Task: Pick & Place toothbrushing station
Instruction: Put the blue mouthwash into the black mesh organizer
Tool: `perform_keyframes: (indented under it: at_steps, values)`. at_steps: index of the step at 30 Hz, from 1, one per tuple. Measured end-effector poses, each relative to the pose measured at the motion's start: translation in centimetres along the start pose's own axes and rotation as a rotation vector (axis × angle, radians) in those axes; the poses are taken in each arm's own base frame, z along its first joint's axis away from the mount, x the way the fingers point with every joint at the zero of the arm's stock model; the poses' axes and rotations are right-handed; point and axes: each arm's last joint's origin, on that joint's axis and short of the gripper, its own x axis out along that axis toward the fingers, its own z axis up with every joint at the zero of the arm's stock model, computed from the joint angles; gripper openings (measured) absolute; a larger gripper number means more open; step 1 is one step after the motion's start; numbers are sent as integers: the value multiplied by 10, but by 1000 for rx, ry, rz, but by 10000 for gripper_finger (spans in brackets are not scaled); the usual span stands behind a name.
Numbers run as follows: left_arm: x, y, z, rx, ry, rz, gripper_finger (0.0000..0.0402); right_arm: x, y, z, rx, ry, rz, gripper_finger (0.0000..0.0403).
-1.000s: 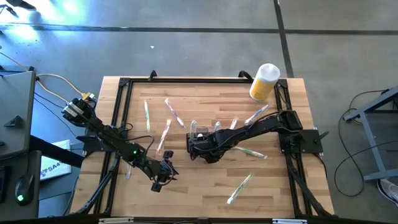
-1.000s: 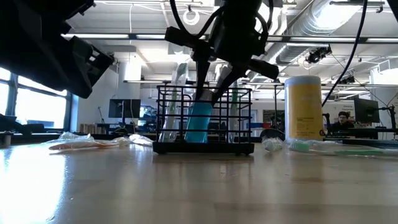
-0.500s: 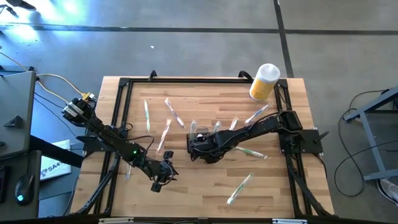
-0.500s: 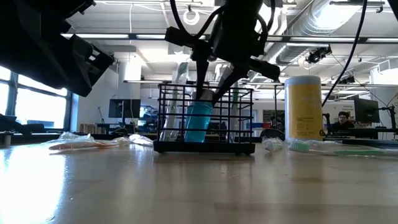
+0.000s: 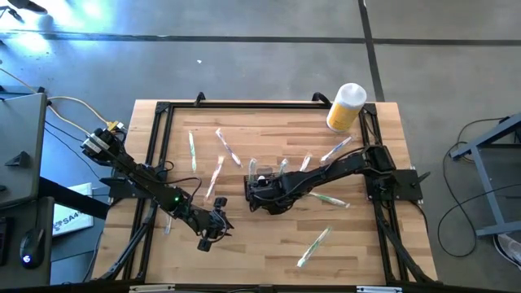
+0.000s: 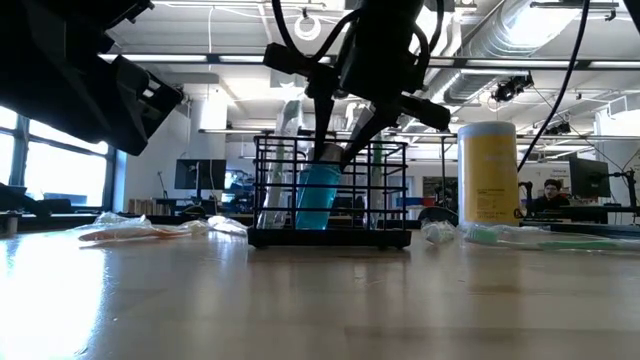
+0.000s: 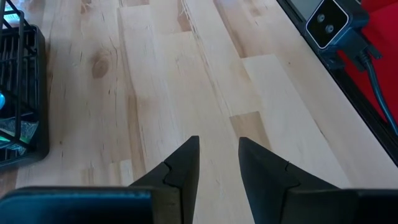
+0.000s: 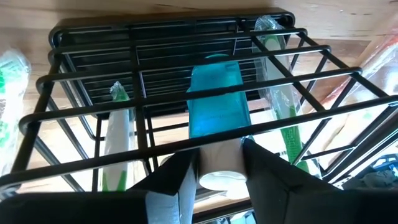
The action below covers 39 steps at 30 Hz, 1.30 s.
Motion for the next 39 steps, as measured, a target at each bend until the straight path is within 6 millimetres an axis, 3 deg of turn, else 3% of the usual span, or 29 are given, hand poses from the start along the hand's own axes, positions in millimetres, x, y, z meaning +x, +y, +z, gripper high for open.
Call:
perform_keyframes:
  at_steps: [39]
  values:
    - [0,0,0,2,7,-7,106,-3,0,-1,16,5,-4,113]
